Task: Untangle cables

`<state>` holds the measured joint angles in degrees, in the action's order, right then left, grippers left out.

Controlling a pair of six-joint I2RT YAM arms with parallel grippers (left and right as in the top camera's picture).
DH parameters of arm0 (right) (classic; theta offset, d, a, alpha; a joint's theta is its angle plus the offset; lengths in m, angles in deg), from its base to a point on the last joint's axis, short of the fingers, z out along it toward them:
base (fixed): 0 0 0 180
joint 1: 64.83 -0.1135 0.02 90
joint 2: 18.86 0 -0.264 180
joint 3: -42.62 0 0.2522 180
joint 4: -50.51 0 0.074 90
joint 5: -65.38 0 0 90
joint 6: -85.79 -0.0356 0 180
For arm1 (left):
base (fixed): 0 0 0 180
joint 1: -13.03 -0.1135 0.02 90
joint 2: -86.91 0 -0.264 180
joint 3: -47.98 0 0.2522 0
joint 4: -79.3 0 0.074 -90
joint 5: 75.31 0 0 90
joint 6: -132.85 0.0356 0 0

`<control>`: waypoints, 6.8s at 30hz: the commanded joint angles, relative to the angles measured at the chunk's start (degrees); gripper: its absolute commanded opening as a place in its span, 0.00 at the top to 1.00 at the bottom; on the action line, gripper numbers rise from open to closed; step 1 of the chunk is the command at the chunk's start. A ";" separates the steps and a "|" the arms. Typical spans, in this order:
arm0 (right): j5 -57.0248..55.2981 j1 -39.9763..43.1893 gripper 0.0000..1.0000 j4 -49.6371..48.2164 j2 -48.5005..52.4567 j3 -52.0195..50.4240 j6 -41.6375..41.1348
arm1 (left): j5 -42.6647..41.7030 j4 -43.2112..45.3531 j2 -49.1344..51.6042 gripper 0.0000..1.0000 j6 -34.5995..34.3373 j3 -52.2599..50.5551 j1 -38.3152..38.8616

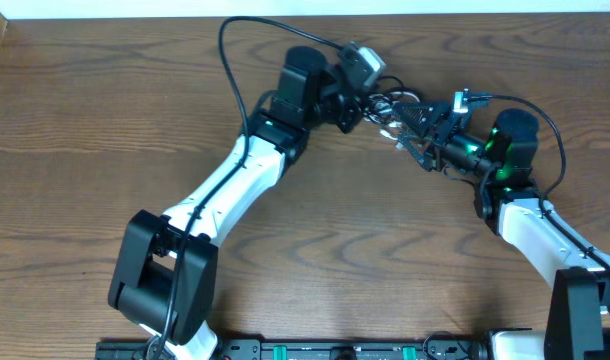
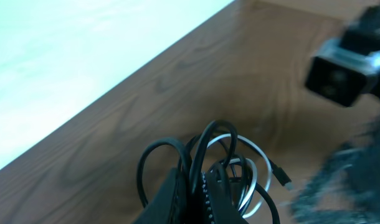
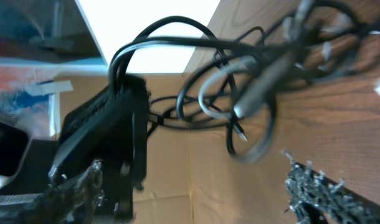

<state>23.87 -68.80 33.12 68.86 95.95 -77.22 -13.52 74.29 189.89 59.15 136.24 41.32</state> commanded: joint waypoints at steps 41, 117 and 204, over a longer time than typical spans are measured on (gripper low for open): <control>-24.20 -0.85 0.99 21.18 0.04 0.07 18.49 | -13.18 4.24 -3.06 0.92 -4.70 1.46 -0.63; -5.92 4.39 0.19 9.05 0.04 0.07 25.59 | -11.10 -34.99 -3.10 0.93 -2.36 1.46 -9.38; -10.56 4.31 0.15 11.04 0.04 0.07 31.98 | 23.04 -30.95 -0.76 0.93 -16.87 -10.29 1.90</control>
<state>13.93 -64.73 44.09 68.75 96.06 -46.45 9.63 40.87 189.36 34.56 125.92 43.24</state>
